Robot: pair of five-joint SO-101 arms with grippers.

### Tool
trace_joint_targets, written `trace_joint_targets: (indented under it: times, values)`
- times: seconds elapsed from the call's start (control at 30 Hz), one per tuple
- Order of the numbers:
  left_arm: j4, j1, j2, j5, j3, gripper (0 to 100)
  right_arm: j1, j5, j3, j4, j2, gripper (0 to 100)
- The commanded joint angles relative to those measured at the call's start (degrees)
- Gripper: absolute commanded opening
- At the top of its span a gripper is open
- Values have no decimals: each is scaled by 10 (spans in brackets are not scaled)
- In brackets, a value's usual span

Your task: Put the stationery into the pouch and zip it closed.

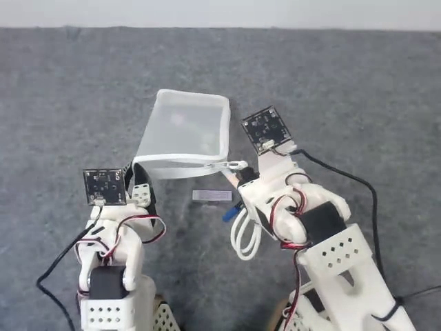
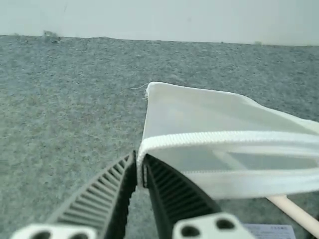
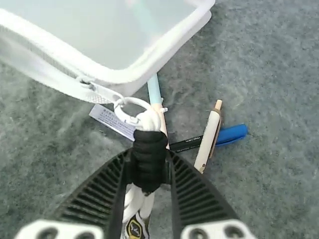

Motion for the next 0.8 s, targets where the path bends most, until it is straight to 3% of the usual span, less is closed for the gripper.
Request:
trace_joint_targets:
  times: [0.0, 0.2, 0.43, 0.77]
  values:
    - [-13, -9, -12, -3, -23, 12, 14, -6, -10, -8, -26, 6]
    - [8, 5, -12, -3, -23, 32, 11, 8, -7, 13, -99, 6]
    - [49, 32, -12, 22, -22, 261, -38, 33, 11, 49, -168, 6]
    - [48, 34, -11, 27, -22, 269, -84, 78, 20, 80, -175, 6]
